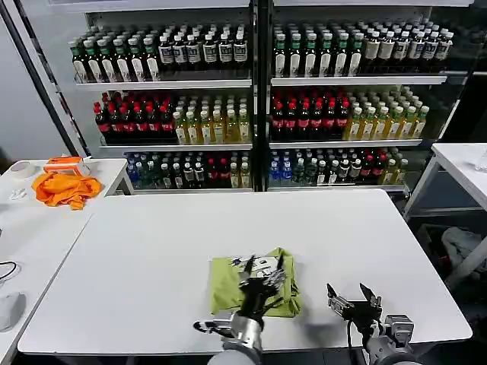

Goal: Fold and organize the clothes.

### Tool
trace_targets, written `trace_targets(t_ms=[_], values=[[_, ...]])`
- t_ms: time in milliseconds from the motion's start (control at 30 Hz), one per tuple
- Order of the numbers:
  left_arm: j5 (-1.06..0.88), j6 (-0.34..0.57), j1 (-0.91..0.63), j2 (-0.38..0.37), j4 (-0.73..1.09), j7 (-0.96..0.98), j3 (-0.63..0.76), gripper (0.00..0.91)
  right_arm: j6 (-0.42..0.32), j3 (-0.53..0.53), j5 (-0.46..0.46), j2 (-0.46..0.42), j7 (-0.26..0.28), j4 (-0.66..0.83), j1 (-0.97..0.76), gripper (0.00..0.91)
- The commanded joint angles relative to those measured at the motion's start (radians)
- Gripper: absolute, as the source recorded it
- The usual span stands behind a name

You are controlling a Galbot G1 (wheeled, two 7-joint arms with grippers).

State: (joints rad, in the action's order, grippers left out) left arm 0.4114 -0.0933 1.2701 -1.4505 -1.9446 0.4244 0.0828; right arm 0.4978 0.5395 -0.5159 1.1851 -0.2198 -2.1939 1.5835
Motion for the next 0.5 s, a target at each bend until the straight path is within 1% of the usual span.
trace_targets(t_ms=[33,133,267,500], values=[[0.176,-0.147,0.069,0.158,-0.034,0.052,-0.341,0.907,0.001,-0.010,0.001,0.002,-0.001,0.006,-0.010,0.907],[0.225,-0.183,0.089,0.161,-0.022,0.059,-0.352,0.907,0.003,-0.014,0.002,0.002,-0.002,0.008,-0.015,0.907],[0.289,-0.231,0.093,0.138,-0.024,0.061,-0.336,0.907,0.006,-0.015,0.003,0.003,-0.003,0.006,-0.017,0.907],[0.401,-0.285,0.096,0.100,-0.050,0.039,-0.261,0.907,0.008,0.000,0.002,0.001,-0.003,-0.004,-0.008,0.907]])
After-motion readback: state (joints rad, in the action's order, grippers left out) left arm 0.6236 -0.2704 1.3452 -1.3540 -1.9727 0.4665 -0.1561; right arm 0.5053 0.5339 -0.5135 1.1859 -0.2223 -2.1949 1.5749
